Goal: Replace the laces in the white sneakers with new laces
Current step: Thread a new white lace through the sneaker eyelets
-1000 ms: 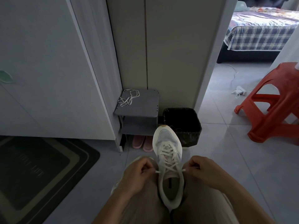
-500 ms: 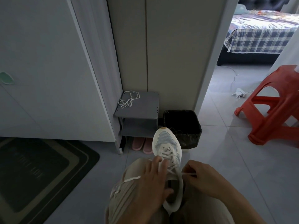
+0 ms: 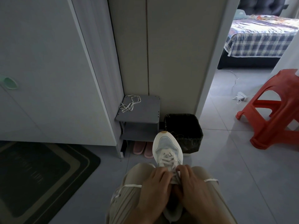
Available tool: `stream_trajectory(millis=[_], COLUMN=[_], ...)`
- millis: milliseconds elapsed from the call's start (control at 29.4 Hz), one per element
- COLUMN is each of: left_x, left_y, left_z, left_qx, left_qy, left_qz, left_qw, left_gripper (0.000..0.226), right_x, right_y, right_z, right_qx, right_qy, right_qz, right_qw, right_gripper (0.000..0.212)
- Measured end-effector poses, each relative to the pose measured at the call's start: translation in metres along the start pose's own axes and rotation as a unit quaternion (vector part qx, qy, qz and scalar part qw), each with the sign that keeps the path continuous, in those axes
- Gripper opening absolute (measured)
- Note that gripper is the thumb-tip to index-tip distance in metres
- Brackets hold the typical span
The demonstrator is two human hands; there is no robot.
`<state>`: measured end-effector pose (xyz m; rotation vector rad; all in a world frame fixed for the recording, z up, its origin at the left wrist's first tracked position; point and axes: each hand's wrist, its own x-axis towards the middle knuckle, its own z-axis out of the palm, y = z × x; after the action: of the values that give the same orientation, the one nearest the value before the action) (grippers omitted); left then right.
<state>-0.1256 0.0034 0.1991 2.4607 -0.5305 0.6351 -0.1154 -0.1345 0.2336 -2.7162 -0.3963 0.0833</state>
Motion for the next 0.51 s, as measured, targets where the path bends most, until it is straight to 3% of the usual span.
stream_trajectory(millis=[102, 238, 374, 510], left_x=[-0.002, -0.005, -0.005, -0.006], left_y=[-0.001, 0.002, 0.004, 0.005], left_z=[-0.004, -0.009, -0.010, -0.015], left_qx=[0.025, 0.042, 0.025, -0.005], left_qy=[-0.036, -0.060, -0.039, -0.066], left_qz=[-0.022, -0.052, -0.036, -0.031], left_qw=[0.999, 0.996, 0.998, 0.997], left_gripper=[0.014, 0.017, 0.012, 0.013], right_x=[-0.001, -0.001, 0.000, 0.002], right_y=[0.006, 0.008, 0.004, 0.011], right_z=[0.011, 0.021, 0.027, 0.037], right_qx=[-0.013, -0.021, 0.013, -0.074], right_qy=[0.068, 0.151, 0.133, 0.132], right_qz=[-0.044, -0.066, -0.036, -0.026], right_qw=[0.997, 0.986, 0.990, 0.988], right_gripper=[0.027, 0.032, 0.044, 0.081])
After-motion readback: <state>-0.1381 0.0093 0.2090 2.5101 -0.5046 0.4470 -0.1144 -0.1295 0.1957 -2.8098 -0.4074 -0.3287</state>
